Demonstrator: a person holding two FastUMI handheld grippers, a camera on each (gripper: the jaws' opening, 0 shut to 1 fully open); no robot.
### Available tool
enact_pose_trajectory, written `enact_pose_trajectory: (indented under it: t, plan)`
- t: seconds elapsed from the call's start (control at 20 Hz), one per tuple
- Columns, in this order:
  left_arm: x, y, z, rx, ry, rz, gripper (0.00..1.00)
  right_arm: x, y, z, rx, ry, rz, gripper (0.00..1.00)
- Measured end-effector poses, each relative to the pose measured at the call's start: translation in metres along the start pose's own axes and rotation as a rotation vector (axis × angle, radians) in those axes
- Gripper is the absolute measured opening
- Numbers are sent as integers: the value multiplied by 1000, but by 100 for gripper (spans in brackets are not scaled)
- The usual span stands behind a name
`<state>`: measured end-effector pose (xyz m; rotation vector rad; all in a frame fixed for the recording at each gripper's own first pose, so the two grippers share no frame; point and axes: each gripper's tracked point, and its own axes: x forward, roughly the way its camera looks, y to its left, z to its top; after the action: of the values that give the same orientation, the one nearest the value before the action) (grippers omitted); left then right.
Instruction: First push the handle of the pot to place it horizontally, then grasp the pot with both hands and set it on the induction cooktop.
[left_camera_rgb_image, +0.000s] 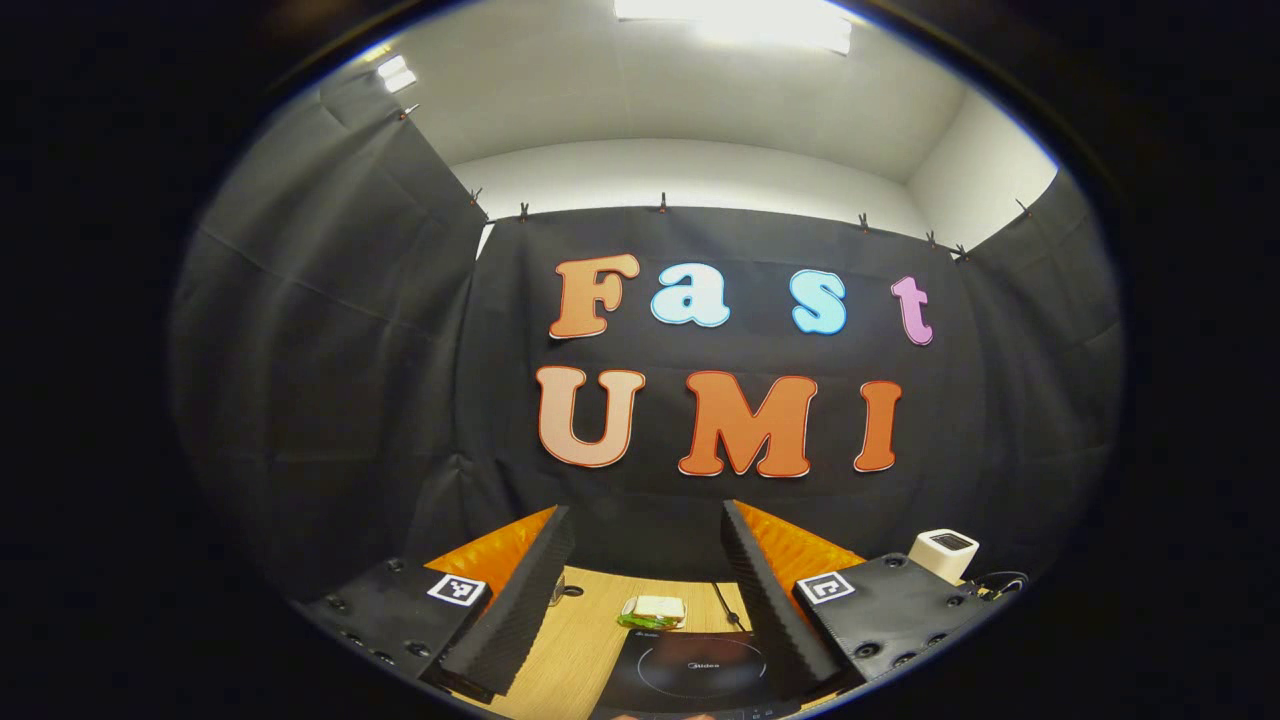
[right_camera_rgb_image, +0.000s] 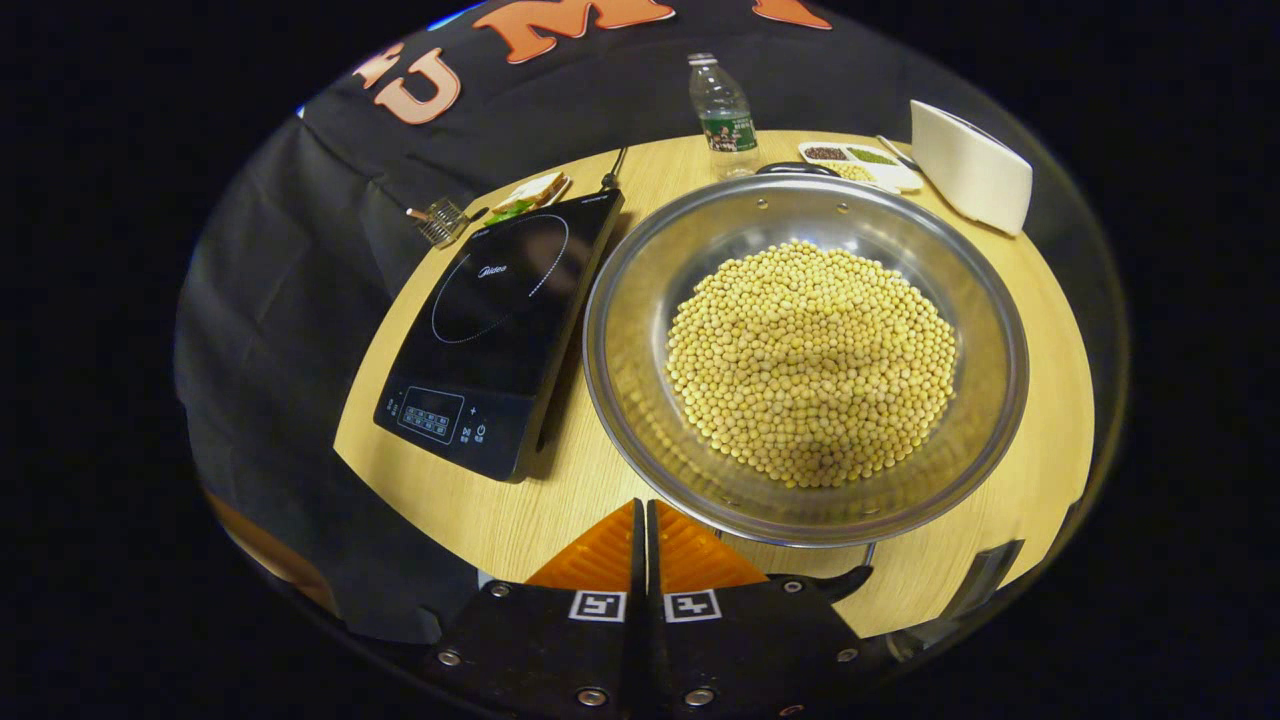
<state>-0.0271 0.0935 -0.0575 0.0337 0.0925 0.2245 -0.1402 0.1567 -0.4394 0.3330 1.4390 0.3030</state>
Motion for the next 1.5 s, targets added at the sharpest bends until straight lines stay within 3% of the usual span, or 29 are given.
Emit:
enact_pose_trajectory:
  t: [0.4,0.85,1.3,1.5]
  plan:
    - [6,-9,-18,15,34,-7,96,1,-11,-4,18,31,14,0]
    - [20,-20,-26,11,47,-18,97,-7,-78,2,71,32,-112,0]
    - [35,-25,-49,-5,92,-24,97,-12,-118,6,115,62,-159,0]
    - [40,-30,-50,7,88,-24,96,-13,-143,10,121,58,-213,0]
